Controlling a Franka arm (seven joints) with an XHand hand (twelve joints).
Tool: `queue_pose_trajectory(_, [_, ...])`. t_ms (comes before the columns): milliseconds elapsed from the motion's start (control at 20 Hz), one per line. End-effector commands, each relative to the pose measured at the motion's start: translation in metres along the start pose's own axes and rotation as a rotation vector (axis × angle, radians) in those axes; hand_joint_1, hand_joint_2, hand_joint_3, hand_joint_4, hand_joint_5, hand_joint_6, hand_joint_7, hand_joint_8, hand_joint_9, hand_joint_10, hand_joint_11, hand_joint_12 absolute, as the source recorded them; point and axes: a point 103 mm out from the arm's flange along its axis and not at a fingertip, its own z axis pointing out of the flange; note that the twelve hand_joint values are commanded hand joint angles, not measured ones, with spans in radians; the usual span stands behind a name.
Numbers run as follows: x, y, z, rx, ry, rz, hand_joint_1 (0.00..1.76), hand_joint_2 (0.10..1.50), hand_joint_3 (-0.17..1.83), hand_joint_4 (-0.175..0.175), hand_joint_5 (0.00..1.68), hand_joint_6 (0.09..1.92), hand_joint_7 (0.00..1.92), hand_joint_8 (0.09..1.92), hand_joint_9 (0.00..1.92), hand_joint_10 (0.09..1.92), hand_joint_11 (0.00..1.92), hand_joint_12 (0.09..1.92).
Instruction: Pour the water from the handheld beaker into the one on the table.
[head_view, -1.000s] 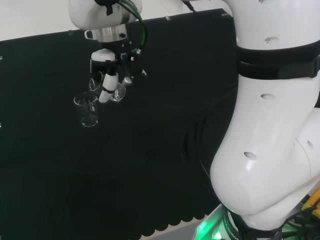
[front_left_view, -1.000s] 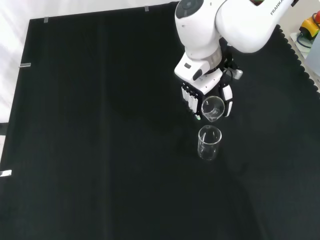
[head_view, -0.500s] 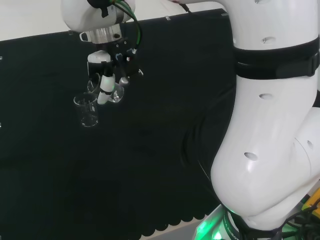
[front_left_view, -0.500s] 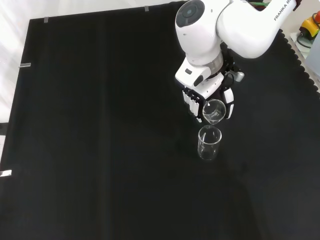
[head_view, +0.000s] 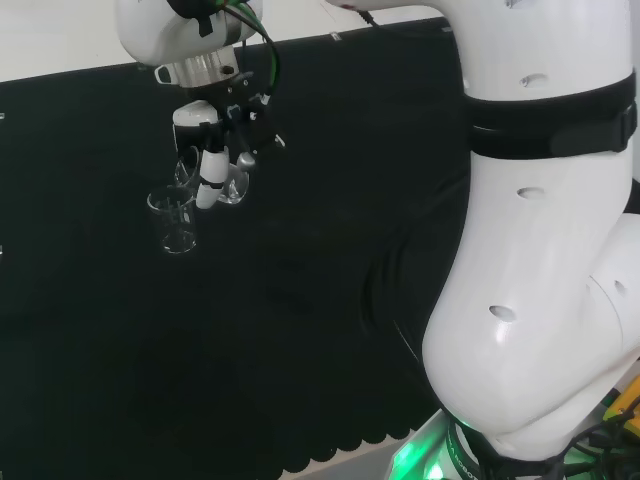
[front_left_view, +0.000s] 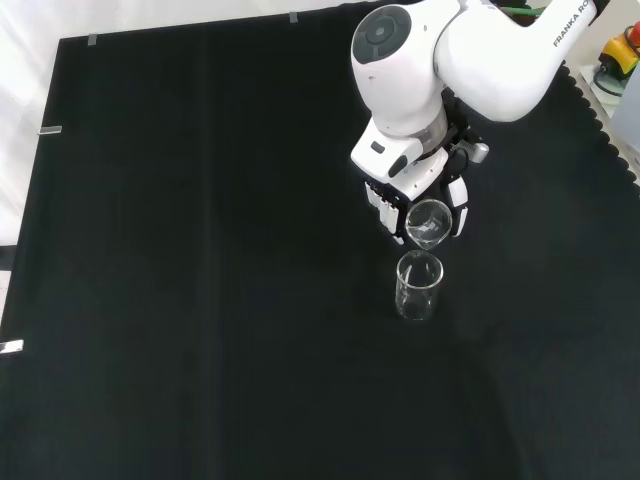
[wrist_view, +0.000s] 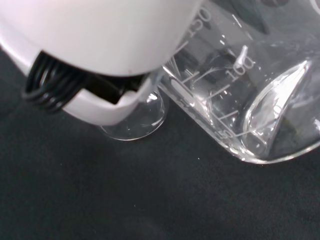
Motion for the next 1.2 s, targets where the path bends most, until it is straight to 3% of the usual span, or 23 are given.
queue_pose_trajectory(50, [0.003,0.002,0.000,0.023,-0.022,0.005,1.44,0.56,0.69,-0.175,1.41,0.39,1.44,0.48,1.58,0.09,1.33,0.73])
queue_pose_trajectory(1200, [0.014,0.003,-0.010,0.086,-0.133,0.031,1.44,0.56,0.70,-0.175,1.41,0.39,1.44,0.47,1.59,0.09,1.34,0.72])
